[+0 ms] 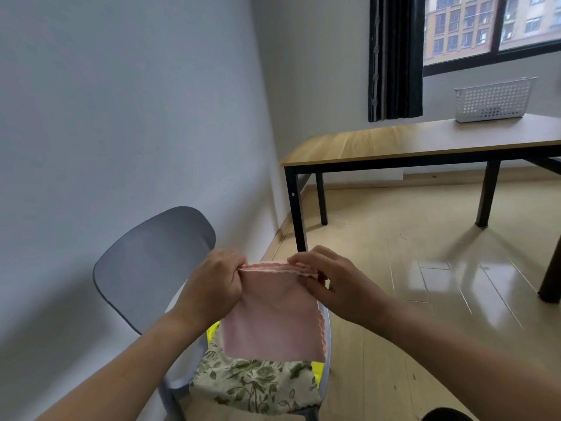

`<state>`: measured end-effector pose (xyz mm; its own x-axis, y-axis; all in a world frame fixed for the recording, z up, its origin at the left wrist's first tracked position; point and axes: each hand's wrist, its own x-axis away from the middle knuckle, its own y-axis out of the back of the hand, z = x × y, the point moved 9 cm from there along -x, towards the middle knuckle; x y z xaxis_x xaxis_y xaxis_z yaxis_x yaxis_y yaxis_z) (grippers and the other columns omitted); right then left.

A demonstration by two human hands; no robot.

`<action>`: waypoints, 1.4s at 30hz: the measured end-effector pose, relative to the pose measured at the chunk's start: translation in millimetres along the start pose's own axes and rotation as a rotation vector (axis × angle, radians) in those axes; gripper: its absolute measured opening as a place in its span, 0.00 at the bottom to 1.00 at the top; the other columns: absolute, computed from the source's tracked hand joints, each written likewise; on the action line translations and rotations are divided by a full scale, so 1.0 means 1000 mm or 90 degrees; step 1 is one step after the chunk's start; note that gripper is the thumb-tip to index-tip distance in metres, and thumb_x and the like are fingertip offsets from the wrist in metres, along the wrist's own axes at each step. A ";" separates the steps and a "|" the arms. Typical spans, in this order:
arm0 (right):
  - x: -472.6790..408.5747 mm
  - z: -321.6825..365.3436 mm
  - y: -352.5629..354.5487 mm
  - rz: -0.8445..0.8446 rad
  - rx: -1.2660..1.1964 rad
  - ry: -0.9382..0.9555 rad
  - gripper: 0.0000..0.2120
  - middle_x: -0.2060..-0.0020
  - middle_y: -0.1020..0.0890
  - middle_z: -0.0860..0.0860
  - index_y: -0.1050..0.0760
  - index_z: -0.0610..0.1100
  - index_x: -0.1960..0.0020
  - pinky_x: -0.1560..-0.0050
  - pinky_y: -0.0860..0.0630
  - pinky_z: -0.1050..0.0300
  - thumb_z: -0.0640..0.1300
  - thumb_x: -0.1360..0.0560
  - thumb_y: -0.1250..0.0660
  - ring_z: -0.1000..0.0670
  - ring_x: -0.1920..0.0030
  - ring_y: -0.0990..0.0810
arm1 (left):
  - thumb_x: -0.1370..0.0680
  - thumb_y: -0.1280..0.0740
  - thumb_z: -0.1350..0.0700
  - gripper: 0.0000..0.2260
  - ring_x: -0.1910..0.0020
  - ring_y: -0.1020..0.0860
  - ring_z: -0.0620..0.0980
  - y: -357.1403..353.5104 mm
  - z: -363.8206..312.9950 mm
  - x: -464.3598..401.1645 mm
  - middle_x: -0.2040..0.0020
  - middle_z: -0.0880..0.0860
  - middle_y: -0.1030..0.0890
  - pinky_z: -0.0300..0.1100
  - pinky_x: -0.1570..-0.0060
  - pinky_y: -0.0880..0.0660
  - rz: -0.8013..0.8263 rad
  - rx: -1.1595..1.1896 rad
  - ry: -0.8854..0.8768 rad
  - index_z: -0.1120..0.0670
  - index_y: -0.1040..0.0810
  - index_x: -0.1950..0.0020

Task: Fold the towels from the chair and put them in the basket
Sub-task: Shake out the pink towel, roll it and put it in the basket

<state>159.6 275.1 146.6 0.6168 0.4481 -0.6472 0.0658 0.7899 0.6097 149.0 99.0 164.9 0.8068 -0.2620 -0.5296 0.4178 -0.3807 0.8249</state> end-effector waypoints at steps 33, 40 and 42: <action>0.115 -0.130 -0.169 0.473 0.183 -0.082 0.05 0.53 0.22 0.44 0.36 0.48 0.48 0.62 0.30 0.48 0.45 0.24 0.46 0.38 0.57 0.25 | 0.34 0.41 0.55 0.07 0.48 0.26 0.56 -0.220 0.040 0.133 0.48 0.52 0.27 0.46 0.54 0.28 0.446 -0.029 -0.022 0.50 0.34 0.56; 0.126 -0.128 -0.165 0.368 0.159 -0.079 0.16 0.56 0.18 0.50 0.26 0.50 0.43 0.64 0.29 0.54 0.44 0.29 0.41 0.43 0.58 0.21 | 0.25 0.37 0.57 0.11 0.55 0.25 0.49 -0.202 0.049 0.129 0.56 0.49 0.21 0.36 0.65 0.38 0.378 0.124 0.128 0.46 0.26 0.44; 0.127 -0.120 -0.171 0.367 0.163 -0.040 0.11 0.58 0.20 0.51 0.25 0.47 0.52 0.64 0.27 0.55 0.46 0.33 0.40 0.45 0.59 0.22 | 0.22 0.38 0.53 0.11 0.51 0.23 0.51 -0.205 0.059 0.130 0.54 0.50 0.19 0.38 0.62 0.38 0.397 0.124 0.165 0.46 0.25 0.40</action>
<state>132.4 247.2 -95.2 0.6532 0.7404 -0.1587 -0.1101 0.3003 0.9475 143.1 91.3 -84.7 0.9555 -0.2717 0.1150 -0.2177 -0.3862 0.8964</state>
